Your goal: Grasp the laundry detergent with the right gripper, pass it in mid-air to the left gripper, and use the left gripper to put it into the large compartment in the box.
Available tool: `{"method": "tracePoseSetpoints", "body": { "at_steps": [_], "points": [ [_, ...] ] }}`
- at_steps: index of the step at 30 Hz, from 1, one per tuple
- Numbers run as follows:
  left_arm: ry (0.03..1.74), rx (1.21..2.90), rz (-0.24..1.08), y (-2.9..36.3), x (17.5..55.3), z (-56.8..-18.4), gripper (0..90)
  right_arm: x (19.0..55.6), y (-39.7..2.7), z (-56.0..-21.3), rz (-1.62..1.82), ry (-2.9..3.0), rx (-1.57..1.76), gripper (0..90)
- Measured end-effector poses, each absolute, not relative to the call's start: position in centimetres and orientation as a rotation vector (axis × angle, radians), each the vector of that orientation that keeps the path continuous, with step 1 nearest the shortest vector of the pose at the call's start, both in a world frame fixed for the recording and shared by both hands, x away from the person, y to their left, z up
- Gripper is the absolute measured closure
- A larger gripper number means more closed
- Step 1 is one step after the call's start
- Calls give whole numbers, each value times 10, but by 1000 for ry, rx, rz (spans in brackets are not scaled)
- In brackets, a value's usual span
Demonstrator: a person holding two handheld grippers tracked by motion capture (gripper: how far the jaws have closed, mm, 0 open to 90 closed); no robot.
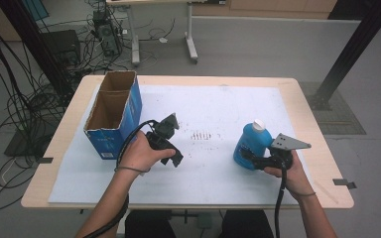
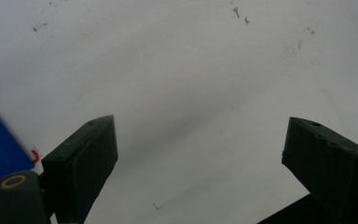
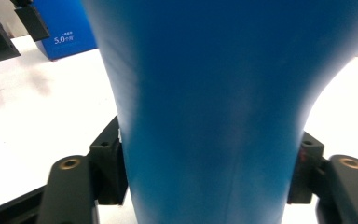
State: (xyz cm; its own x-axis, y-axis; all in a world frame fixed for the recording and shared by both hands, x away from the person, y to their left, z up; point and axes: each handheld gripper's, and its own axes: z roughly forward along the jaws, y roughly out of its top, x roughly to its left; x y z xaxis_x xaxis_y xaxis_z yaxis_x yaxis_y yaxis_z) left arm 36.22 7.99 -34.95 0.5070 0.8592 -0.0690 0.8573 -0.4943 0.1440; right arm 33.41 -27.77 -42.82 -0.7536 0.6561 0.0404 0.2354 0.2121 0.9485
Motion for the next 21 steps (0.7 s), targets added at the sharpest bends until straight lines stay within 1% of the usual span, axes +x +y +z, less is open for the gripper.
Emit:
{"method": "tracePoseSetpoints", "body": {
  "at_steps": [8, 14, 21],
  "points": [
    [1483, 2589, 17, 79, 362, -350, 106, 334, -277, -428, 1561, 2124, 818, 361],
    [1485, 2586, 19, 79, 362, -349, 106, 334, -277, -428, 1569, 2126, 806, 401],
    [1483, 2590, 17, 78, 361, -350, 107, 333, -277, -428, 1570, 2123, 798, 411]
  ]
}}
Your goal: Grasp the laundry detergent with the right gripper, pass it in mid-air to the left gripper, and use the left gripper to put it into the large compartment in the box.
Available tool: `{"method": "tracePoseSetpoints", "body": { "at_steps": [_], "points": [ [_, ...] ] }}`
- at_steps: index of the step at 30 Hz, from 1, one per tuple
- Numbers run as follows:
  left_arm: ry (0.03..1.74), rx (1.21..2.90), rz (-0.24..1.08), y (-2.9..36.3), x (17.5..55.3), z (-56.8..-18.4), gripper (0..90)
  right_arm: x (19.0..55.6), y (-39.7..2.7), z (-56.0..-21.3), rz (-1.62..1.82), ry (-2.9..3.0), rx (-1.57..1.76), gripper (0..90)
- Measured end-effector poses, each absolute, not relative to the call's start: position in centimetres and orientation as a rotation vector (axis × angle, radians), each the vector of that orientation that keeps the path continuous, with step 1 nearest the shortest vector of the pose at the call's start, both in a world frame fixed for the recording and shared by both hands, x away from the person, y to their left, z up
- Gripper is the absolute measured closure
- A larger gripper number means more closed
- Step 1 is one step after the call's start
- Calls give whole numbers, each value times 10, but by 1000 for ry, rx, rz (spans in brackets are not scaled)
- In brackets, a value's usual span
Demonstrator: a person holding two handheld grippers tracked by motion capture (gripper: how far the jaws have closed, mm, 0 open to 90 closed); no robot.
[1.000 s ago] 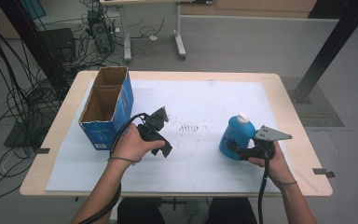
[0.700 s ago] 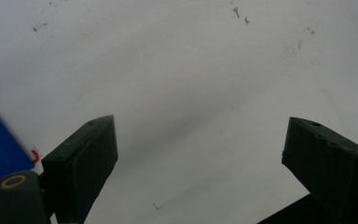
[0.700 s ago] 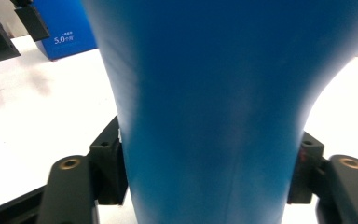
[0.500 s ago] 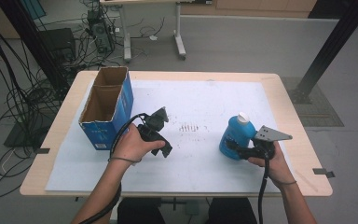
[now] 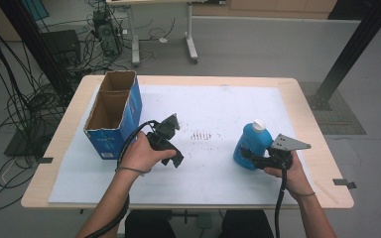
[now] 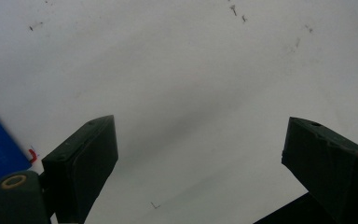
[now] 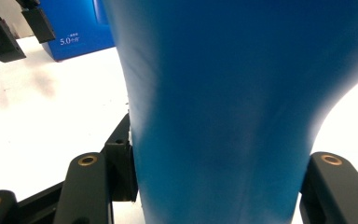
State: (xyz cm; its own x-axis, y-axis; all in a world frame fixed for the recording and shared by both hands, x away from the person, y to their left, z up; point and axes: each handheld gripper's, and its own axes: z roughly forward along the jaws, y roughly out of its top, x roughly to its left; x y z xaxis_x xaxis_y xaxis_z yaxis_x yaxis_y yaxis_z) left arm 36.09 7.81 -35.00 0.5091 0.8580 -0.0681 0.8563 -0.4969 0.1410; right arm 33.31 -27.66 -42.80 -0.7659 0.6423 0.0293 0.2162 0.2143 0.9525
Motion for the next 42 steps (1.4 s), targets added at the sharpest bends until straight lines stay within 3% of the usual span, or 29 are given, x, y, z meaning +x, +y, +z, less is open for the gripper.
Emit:
{"method": "tracePoseSetpoints", "body": {
  "at_steps": [42],
  "points": [
    [1479, 2596, 11, 76, 362, -352, 107, 333, -278, -430, 1581, 2114, 781, 429]
  ]
}}
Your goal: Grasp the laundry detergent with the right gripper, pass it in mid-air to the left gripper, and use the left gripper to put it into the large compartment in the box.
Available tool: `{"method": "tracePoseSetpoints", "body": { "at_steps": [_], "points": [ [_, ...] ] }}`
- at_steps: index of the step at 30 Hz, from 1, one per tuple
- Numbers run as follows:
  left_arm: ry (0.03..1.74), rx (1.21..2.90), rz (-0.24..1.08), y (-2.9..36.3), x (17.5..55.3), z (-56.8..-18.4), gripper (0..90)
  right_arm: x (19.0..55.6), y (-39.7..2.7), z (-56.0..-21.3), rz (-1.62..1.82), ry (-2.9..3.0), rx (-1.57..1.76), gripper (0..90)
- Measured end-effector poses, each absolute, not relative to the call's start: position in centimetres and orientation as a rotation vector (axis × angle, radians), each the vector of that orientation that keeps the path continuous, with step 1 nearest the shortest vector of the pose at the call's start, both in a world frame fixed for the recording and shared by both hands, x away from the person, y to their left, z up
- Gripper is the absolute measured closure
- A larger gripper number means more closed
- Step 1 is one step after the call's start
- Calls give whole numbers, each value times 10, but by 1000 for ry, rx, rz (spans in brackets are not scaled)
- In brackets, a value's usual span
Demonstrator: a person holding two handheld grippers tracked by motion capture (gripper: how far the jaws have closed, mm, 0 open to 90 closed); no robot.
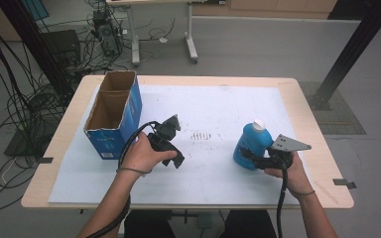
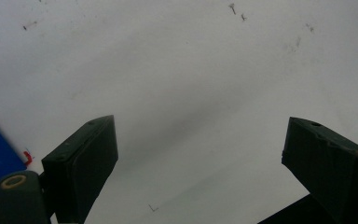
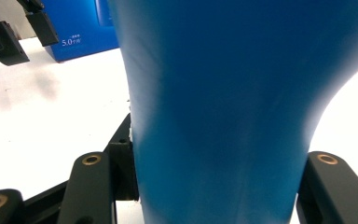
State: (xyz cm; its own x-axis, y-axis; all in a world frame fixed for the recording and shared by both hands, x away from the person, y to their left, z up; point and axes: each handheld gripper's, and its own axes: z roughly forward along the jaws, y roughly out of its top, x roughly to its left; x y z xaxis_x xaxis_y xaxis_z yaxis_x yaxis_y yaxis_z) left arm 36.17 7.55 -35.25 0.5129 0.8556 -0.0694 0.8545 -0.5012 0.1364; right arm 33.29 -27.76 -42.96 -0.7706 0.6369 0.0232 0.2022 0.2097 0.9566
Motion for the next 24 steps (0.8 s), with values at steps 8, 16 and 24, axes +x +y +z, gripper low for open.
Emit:
{"method": "tracePoseSetpoints", "body": {
  "at_steps": [8, 16, 24],
  "points": [
    [1480, 2597, 14, 76, 363, -352, 107, 333, -278, -430, 1585, 2114, 781, 429],
    [1482, 2598, 10, 75, 363, -353, 107, 333, -278, -430, 1585, 2113, 781, 429],
    [1488, 2595, 8, 74, 364, -353, 106, 333, -278, -430, 1585, 2115, 776, 429]
  ]
}}
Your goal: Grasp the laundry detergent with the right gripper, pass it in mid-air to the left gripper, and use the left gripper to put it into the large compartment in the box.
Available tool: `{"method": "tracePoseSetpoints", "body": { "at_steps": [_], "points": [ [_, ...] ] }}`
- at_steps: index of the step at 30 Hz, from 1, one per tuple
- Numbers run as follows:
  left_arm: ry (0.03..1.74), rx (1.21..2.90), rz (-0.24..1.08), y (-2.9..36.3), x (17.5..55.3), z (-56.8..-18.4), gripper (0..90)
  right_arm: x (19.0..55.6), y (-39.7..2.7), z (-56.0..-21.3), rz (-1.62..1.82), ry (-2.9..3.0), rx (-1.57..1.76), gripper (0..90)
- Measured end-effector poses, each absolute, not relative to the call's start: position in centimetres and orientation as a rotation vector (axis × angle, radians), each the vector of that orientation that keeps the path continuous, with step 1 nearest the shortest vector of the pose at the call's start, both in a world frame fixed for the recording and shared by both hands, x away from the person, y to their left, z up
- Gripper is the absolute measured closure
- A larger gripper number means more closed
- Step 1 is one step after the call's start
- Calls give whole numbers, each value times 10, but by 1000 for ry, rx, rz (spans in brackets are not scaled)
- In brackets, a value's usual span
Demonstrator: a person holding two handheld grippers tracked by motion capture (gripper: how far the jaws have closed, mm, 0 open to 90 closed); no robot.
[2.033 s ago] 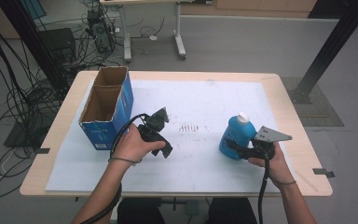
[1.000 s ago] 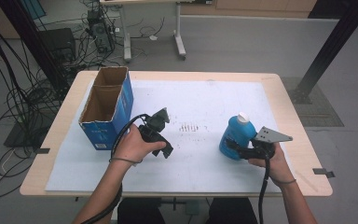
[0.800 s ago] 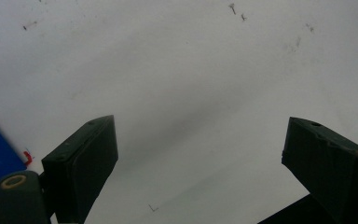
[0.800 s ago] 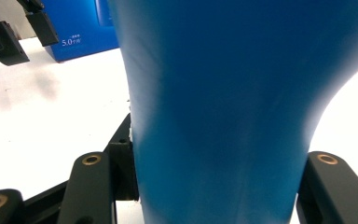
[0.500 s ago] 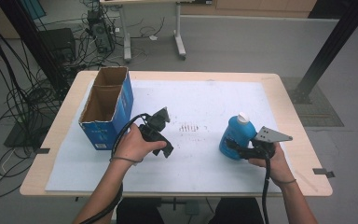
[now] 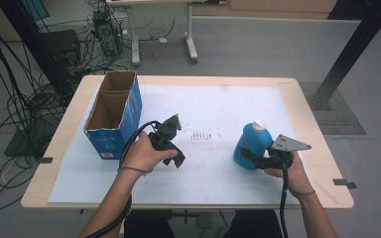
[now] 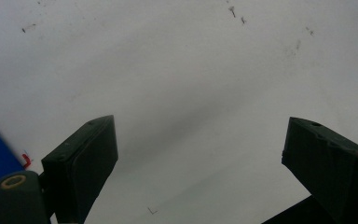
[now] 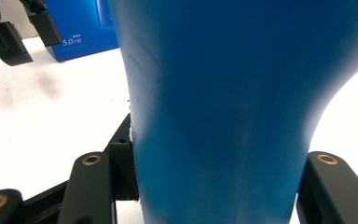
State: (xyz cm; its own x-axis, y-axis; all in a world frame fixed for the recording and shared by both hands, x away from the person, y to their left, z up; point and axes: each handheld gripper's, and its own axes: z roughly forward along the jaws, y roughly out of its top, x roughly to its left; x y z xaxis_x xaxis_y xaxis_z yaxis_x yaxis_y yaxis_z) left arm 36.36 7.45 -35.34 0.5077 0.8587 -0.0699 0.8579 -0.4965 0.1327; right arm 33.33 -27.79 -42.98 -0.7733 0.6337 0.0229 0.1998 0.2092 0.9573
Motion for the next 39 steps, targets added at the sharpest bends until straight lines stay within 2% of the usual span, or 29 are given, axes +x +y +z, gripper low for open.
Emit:
{"method": "tracePoseSetpoints", "body": {
  "at_steps": [39],
  "points": [
    [1490, 2587, 13, 75, 365, -351, 106, 333, -278, -432, 1599, 2100, 767, 431]
  ]
}}
